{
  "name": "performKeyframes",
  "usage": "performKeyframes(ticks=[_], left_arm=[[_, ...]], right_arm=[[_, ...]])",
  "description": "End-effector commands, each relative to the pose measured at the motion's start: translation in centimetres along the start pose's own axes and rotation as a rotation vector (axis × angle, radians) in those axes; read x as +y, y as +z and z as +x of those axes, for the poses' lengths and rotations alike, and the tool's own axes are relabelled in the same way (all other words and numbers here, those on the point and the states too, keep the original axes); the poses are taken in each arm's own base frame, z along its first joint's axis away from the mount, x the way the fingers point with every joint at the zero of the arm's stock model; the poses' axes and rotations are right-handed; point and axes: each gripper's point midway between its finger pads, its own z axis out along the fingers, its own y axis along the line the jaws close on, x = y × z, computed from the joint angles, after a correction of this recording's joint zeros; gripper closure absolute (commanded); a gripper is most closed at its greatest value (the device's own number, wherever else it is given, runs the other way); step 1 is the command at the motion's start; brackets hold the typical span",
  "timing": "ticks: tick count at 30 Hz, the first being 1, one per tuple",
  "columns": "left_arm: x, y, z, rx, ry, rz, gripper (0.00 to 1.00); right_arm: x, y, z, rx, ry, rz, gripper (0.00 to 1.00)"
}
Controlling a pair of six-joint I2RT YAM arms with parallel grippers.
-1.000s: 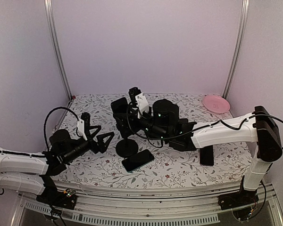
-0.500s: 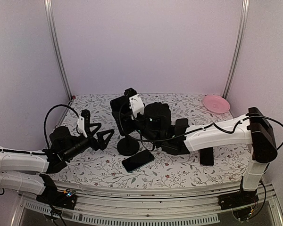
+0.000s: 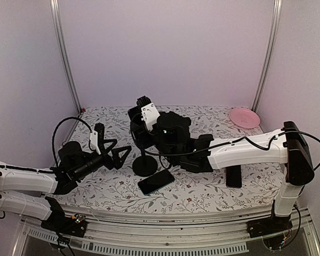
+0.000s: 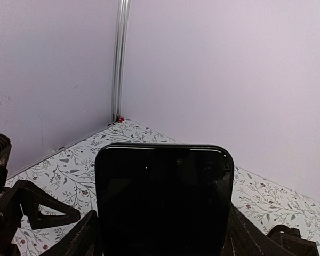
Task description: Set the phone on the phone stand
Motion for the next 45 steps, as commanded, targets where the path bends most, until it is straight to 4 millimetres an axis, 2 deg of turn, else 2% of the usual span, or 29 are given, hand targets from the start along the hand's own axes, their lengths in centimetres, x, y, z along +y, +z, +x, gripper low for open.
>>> performKeyframes(ticks=[1, 7, 17, 25, 31, 36, 40, 45], left_arm=[[-0.8, 0.5, -2.3, -0.064, -0.014, 0.037, 0.03], [-1.2, 1.4, -2.7, -0.057, 0.000, 0.054, 0.04], [-0.6, 2.0, -2.1, -0.058, -0.012, 0.032, 0.05], [-0.5, 2.0, -1.3, -0.045, -0.002, 0.035, 0.13], [-0.1, 0.7, -3.6, -0.111, 0.014, 0.000, 0.11], [0.7, -0.5, -5.9, -0.172, -0.018, -0.010, 0.15], [0.5, -0.5, -7.3, -0.183, -0.023, 0.038, 0.15], [-1.2, -0.3, -7.9, -0.166, -0.002, 0.124, 0.16]], right_arm=[[-1.7, -0.1, -2.6, -0.045, -0.045, 0.103, 0.69], [-2.3, 0.4, -2.3, -0.078, -0.089, 0.178, 0.69], [0.0, 1.5, -1.4, -0.084, -0.121, 0.219, 0.70], [0.1, 1.0, -2.3, -0.071, -0.033, 0.185, 0.69], [1.2, 1.1, -2.1, -0.062, 0.004, 0.100, 0.68], [0.7, 1.1, -1.3, -0.050, 0.023, 0.075, 0.68], [-0.2, 0.4, -3.3, -0.081, 0.029, 0.070, 0.68], [-0.5, -0.7, -6.4, -0.101, 0.027, 0.030, 0.68]])
